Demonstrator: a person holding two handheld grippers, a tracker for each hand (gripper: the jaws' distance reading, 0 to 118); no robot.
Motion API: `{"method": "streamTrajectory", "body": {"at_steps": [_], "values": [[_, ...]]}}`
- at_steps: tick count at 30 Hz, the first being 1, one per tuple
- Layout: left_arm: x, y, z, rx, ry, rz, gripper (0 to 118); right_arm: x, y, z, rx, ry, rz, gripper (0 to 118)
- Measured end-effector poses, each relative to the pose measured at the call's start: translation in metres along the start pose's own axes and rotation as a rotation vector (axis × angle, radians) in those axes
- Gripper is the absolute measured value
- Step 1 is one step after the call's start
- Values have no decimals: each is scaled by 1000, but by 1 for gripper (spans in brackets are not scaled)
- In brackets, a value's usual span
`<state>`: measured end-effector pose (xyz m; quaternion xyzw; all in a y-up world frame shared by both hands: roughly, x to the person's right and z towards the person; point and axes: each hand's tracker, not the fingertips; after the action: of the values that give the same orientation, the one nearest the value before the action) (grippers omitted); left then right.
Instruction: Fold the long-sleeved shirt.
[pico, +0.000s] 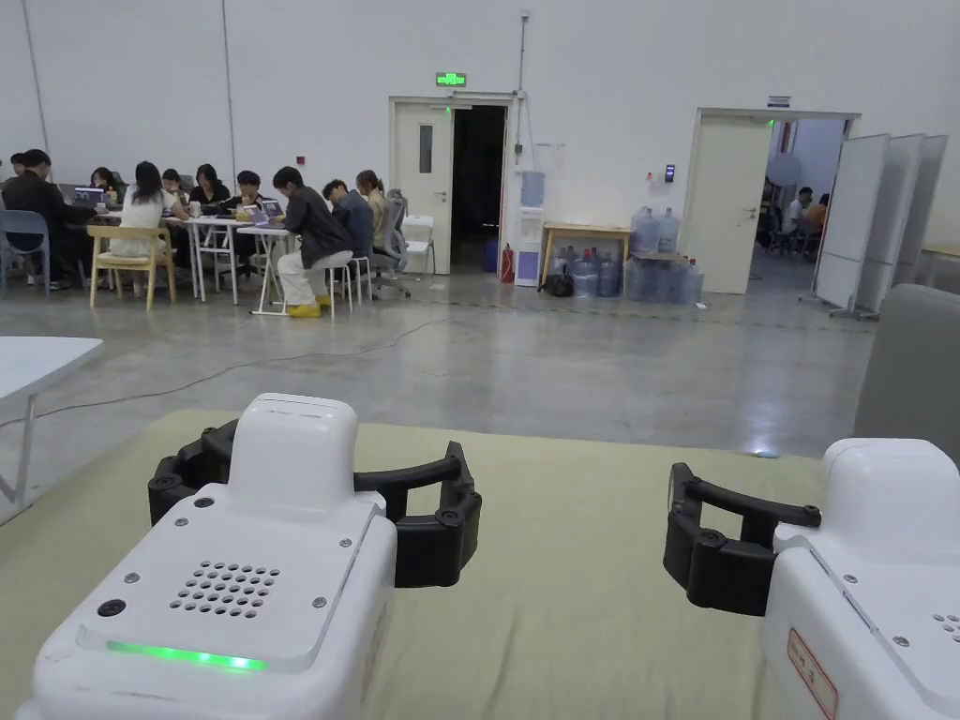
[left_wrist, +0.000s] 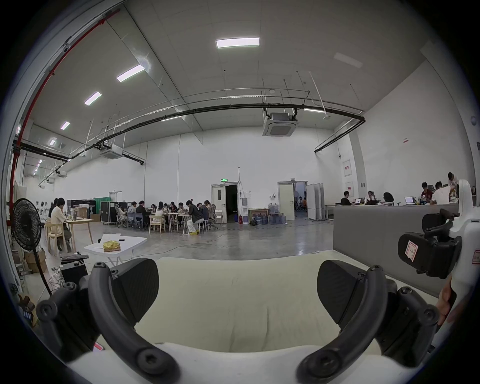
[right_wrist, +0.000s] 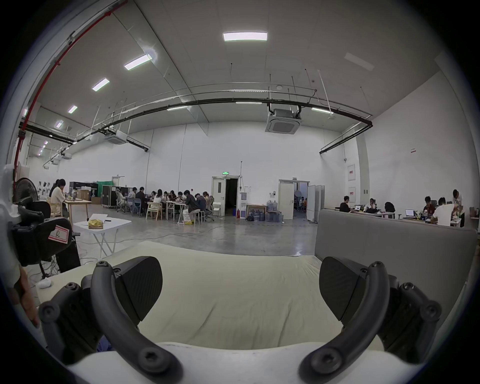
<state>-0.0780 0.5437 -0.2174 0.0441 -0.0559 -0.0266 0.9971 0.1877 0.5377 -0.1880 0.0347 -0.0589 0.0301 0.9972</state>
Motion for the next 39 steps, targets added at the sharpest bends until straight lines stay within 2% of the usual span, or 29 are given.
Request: {"method": "streamTrajectory", "body": {"at_steps": [11, 31, 37, 39], "values": [[2, 0, 2, 11, -2, -13, 118, -4, 2, 2, 11, 11, 20, 118], [0, 0, 2, 12, 2, -16, 118, -7, 5, 3, 9, 28, 11, 118], [1, 1, 3, 22, -34, -30, 118, -8, 6, 0, -23, 23, -9, 118], [2, -1, 9, 53, -85, -31, 112, -7, 6, 1, -44, 81, -53, 115]]}}
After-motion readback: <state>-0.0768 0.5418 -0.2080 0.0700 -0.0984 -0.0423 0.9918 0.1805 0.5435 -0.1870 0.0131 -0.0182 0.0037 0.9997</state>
